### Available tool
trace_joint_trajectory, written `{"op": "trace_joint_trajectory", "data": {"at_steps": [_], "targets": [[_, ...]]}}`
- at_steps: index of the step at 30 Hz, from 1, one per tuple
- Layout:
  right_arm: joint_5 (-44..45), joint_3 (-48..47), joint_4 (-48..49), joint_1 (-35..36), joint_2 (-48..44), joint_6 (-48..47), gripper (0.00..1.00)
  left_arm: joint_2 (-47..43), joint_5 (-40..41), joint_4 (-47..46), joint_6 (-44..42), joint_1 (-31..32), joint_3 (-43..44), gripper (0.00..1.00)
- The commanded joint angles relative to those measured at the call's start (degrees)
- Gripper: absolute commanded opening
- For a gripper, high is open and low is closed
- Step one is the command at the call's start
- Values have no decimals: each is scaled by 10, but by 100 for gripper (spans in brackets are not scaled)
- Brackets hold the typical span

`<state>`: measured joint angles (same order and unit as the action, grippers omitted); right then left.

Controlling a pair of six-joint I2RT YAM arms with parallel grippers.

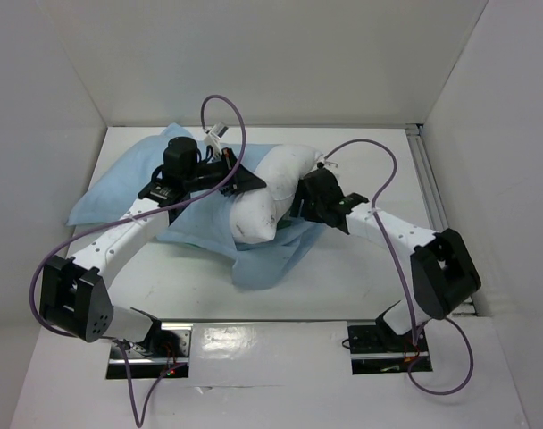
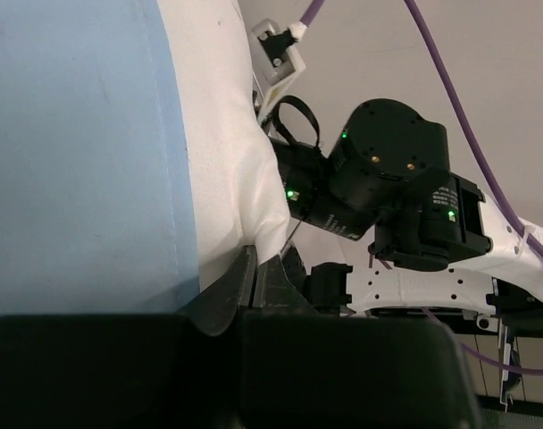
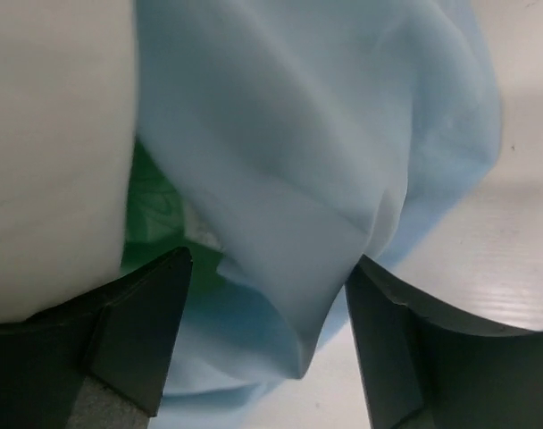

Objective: Put the pillow into the pillowcase

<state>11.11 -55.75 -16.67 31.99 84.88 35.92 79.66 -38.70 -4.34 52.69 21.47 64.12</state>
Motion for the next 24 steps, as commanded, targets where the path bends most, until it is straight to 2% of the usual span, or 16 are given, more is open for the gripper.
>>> {"op": "trace_joint_trajectory", "data": {"at_steps": [1, 2, 3, 4, 5, 7, 11, 14, 16, 18, 20, 21, 22, 24], "targets": [[75, -41, 15, 8, 34, -2, 74, -6, -8, -60, 9, 0, 22, 0], [97, -55, -9, 8, 41, -2, 63, -6, -8, -51, 2, 0, 22, 0], [142, -62, -23, 8, 41, 6, 27, -6, 0, -41, 2, 0, 22, 0], [159, -62, -30, 8, 34, 6, 12, -6, 0, -30, -15, 0, 28, 0], [170, -62, -30, 1, 22, 1, 2, -6, 11, -2, -23, 0, 28, 0], [177, -57, -35, -10, -23, -9, 0, -6, 19, 17, -30, 0, 28, 0], [161, -31, -41, -80, -110, -16, 0, -6, 19, 36, -48, -6, -7, 0], [82, -10, -15, -149, -140, -10, 0, 2, 2, 64, -78, -12, -14, 0], [5, 11, 15, -181, -147, -2, 0, 14, -4, 116, -106, -12, -8, 0], [-31, 11, 29, -195, -140, 4, 0, 43, -51, 146, -160, -6, 22, 0], [-44, 11, 36, -195, -140, 4, 0, 65, -73, 242, -224, 4, 92, 0], [-51, 11, 36, -195, -135, 4, 0, 71, -61, 267, -238, 22, 116, 5], [-58, 6, 36, -195, -135, -1, 0, 76, -46, 287, -251, 34, 141, 38], [-58, 6, 36, -195, -135, -2, 0, 76, 14, 323, -271, 71, 212, 73]]}}
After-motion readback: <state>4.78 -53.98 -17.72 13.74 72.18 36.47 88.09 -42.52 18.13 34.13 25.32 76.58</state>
